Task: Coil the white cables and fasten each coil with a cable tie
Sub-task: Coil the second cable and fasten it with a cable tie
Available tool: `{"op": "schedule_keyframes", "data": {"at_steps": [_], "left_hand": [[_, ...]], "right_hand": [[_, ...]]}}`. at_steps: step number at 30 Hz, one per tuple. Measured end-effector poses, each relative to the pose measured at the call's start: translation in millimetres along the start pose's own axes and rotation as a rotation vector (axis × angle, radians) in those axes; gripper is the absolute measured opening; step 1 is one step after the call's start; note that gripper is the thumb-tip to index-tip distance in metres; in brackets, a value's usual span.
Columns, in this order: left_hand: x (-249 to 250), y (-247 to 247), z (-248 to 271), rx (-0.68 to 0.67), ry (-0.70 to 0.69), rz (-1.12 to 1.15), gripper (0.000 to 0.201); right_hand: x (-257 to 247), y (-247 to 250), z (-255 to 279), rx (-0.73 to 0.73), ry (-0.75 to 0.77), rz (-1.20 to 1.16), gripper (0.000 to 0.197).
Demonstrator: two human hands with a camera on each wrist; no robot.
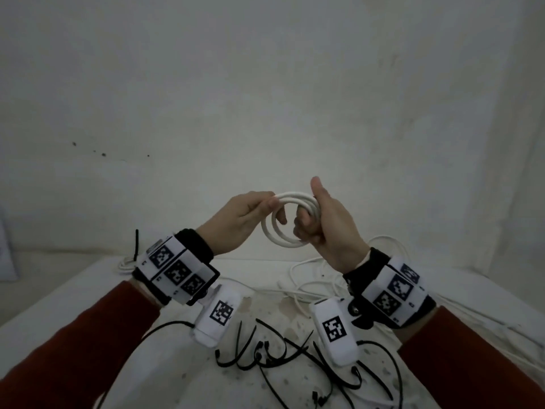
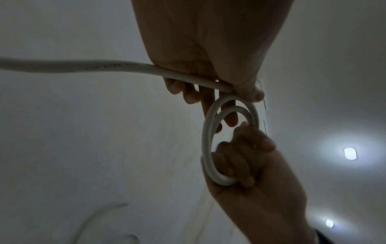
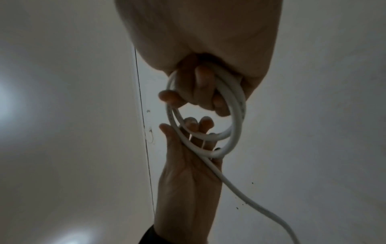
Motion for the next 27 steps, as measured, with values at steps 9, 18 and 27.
{"op": "schedule_keyframes", "data": {"at_steps": [9, 18, 27], "left_hand": [[7, -12, 2, 0.172, 0.167, 0.081, 0.039], [15, -18, -8, 0.145, 0.188, 0.156, 0.043], [-22, -8, 5, 0.041, 0.126, 0.029, 0.033]], "right_hand": [[0, -6, 6, -0.236, -0.072, -0.132, 0.055], [-1, -7, 13, -0.365, -0.282, -0.461, 0.046], [-21, 43, 4, -0.278, -0.129, -0.809, 0.039]]}}
Point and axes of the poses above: each hand's wrist, its own z-axis away from the middle knuckle, its own y-axis out of the back of the hand, x = y × z, the point moved 1 cm from there along -z, towards the middle knuckle, and after that the axes turned 8 degrees about x, right-handed, at the moved point
